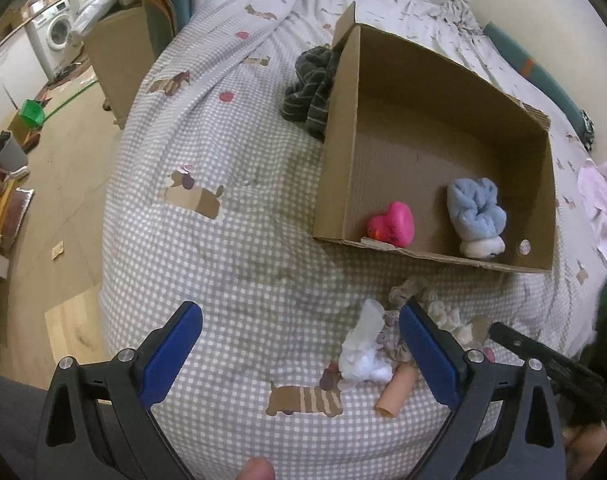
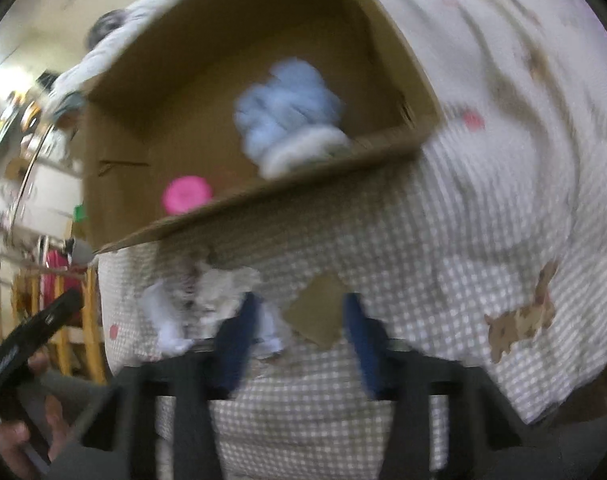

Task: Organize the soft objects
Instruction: 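Withdraw both tools from the box back toward the remaining items, then grasp the white rolled sock with the left tool while the right tool grasps the tan cylinder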

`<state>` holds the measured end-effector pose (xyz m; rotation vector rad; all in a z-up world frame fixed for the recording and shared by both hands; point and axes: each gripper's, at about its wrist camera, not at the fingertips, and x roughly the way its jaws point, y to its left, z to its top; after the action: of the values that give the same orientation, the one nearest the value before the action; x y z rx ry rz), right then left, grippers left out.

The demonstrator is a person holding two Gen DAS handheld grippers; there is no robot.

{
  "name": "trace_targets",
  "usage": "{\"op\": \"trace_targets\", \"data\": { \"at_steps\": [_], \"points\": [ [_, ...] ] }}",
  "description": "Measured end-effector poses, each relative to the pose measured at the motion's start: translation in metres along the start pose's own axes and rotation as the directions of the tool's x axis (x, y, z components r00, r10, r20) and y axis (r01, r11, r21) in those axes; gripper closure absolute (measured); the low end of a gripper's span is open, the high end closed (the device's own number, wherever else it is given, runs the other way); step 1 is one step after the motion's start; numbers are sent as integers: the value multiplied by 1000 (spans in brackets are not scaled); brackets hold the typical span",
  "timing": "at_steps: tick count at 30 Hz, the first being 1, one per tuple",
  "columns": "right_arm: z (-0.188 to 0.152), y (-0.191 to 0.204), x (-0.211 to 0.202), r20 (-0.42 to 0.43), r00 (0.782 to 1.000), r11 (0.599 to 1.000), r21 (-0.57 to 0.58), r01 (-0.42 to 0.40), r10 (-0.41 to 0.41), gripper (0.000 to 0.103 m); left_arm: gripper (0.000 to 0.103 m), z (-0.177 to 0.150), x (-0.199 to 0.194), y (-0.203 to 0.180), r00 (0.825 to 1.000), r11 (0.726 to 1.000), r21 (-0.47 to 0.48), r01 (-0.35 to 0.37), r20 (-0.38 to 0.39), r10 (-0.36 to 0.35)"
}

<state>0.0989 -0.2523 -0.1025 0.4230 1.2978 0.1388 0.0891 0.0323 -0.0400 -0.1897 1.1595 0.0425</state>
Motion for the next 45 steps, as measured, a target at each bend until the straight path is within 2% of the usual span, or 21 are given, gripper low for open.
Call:
{"op": "trace_targets", "data": {
  "at_steps": [3,7,8,10,17,21,25,27,29,33,36,39,45],
  "points": [
    [4,-8,14,-40,999,998,59,-17,20,66,5,1,2,1,1000,1000,-11,4,-3,-4],
    [10,-5,25,-52,998,999,35,25,-23,67,5,2,8,3,1000,1000,-23,6,-16,-6],
    [10,-5,28,-56,998,999,30,33,-32,69,5,2,9,2,1000,1000,-23,4,-19,-5],
    [11,-3,30,-57,997,999,15,44,-43,94,5,2,11,2,1000,1000,-25,6,-28,-7],
    [9,4,10,19,999,999,-34,42,-41,95,5,2,21,-3,999,1000,-7,7,-50,-8],
    [11,-3,-14,95,995,999,-26,24,-22,95,6,1,35,-5,993,998,-23,50,-104,-52],
    [10,-8,-30,141,990,999,-40,-2,8,95,18,-6,58,-17,977,996,-6,86,-194,-85],
    [8,-8,-33,142,990,999,-52,10,-2,95,30,-10,69,-22,967,995,-6,104,-234,-103],
    [6,-13,-34,133,991,999,-48,11,-5,95,48,-14,80,-25,954,993,-7,117,-276,-114],
    [5,-18,-36,135,991,1000,-26,7,-3,95,62,-21,96,-31,930,991,-8,131,-345,-126],
    [4,-21,-39,138,990,1000,-24,2,1,95,79,-24,101,-31,926,993,1,118,-361,-110],
    [5,-18,-40,131,991,999,-36,3,1,95,82,-25,99,-28,927,992,-14,127,-354,-123],
    [1,-5,-36,132,991,998,-69,10,-1,95,83,-29,80,-10,944,996,17,89,-321,-79]
  ]
}}
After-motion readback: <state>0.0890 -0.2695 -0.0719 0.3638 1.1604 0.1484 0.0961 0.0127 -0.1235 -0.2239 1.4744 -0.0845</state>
